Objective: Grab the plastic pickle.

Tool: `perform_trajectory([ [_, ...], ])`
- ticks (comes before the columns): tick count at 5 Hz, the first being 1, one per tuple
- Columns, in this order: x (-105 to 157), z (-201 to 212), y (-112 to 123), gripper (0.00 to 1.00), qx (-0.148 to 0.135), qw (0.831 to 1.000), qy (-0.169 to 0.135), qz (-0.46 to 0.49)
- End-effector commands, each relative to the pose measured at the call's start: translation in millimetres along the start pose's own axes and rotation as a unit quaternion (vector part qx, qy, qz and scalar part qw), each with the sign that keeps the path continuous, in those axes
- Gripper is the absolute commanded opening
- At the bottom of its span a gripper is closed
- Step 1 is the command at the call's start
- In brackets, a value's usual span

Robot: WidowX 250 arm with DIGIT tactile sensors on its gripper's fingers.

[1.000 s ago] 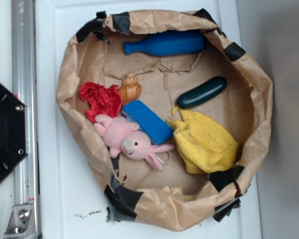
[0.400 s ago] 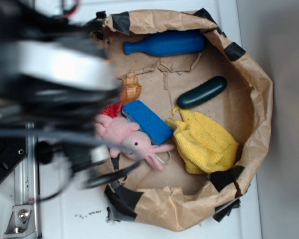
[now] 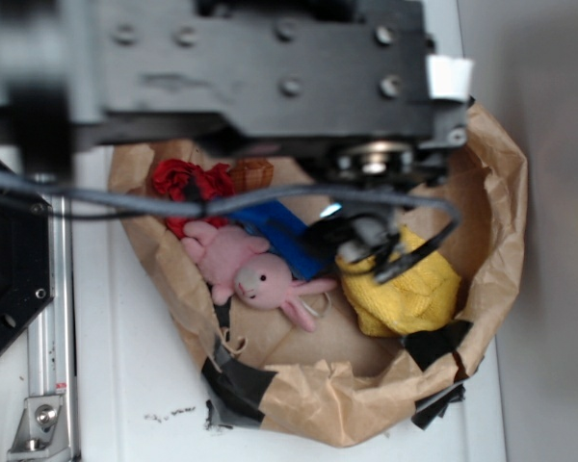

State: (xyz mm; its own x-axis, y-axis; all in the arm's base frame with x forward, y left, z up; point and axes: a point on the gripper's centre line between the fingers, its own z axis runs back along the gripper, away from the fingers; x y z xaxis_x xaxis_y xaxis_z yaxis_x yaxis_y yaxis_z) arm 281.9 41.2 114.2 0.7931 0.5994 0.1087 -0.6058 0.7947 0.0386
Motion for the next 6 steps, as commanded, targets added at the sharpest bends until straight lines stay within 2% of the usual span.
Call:
perform_trajectory([
  [1,44.5,-44.9,-16.5,1.00,0.018,1.000,-0.012,-0.002],
  [2,49.9,-69.7,-22.4,1.00,-0.023,0.998,0.013,-0.055],
  [3,49.3,-81.7,-19.8,0.00,-0.011,0.997,0.002,-0.078],
  [4,43.7,-86.6,-14.9,0.00,0.004,0.996,0.006,-0.089],
  [5,38.3,-72.4,-16.9,0.00,-0.007,0.986,-0.010,-0.165],
  [6,25.5,-21.2,-18.8,0.00,-0.044,0.970,-0.061,-0.232],
])
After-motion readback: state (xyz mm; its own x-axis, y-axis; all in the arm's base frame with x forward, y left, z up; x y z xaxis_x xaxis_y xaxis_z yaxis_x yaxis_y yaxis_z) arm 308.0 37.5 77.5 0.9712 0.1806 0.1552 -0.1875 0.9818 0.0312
